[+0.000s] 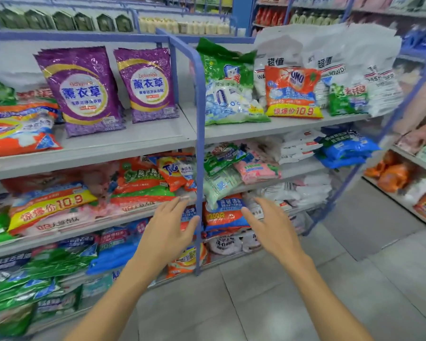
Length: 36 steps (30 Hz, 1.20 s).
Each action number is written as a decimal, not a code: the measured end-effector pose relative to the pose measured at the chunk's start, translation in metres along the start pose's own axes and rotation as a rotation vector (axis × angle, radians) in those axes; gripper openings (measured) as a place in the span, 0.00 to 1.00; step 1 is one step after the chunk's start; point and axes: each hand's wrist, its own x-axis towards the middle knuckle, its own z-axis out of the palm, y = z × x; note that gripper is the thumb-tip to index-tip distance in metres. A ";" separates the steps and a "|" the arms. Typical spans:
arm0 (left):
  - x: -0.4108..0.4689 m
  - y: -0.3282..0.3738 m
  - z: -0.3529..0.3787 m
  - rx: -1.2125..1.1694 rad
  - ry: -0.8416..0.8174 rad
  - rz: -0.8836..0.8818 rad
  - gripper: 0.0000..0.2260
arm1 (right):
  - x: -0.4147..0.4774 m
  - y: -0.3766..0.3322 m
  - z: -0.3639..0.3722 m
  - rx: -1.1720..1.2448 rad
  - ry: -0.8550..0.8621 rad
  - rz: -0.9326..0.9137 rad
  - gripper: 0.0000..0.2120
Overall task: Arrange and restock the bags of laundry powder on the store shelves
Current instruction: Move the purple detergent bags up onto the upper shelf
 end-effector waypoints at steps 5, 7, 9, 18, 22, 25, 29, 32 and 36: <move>-0.033 -0.033 -0.020 0.026 0.103 -0.214 0.28 | 0.013 -0.040 0.029 0.047 -0.142 -0.187 0.29; -0.049 -0.042 -0.030 0.045 0.144 -0.301 0.28 | 0.014 -0.061 0.040 0.066 -0.207 -0.266 0.28; -0.064 -0.049 -0.038 0.079 0.192 -0.364 0.26 | 0.015 -0.078 0.051 0.077 -0.244 -0.351 0.28; -0.147 -0.080 -0.066 0.141 0.361 -0.680 0.27 | 0.003 -0.160 0.097 0.097 -0.437 -0.690 0.32; -0.184 -0.096 -0.091 0.170 0.437 -0.779 0.27 | -0.017 -0.206 0.118 0.123 -0.495 -0.800 0.32; -0.211 -0.116 -0.110 0.192 0.490 -0.837 0.27 | -0.035 -0.245 0.138 0.127 -0.535 -0.881 0.34; -0.247 -0.156 -0.136 0.207 0.535 -0.899 0.28 | -0.064 -0.301 0.166 0.171 -0.578 -0.953 0.32; -0.273 -0.191 -0.161 0.214 0.562 -0.923 0.27 | -0.087 -0.346 0.186 0.163 -0.594 -0.983 0.32; -0.312 -0.242 -0.192 0.220 0.600 -0.964 0.27 | -0.117 -0.407 0.218 0.145 -0.615 -1.019 0.32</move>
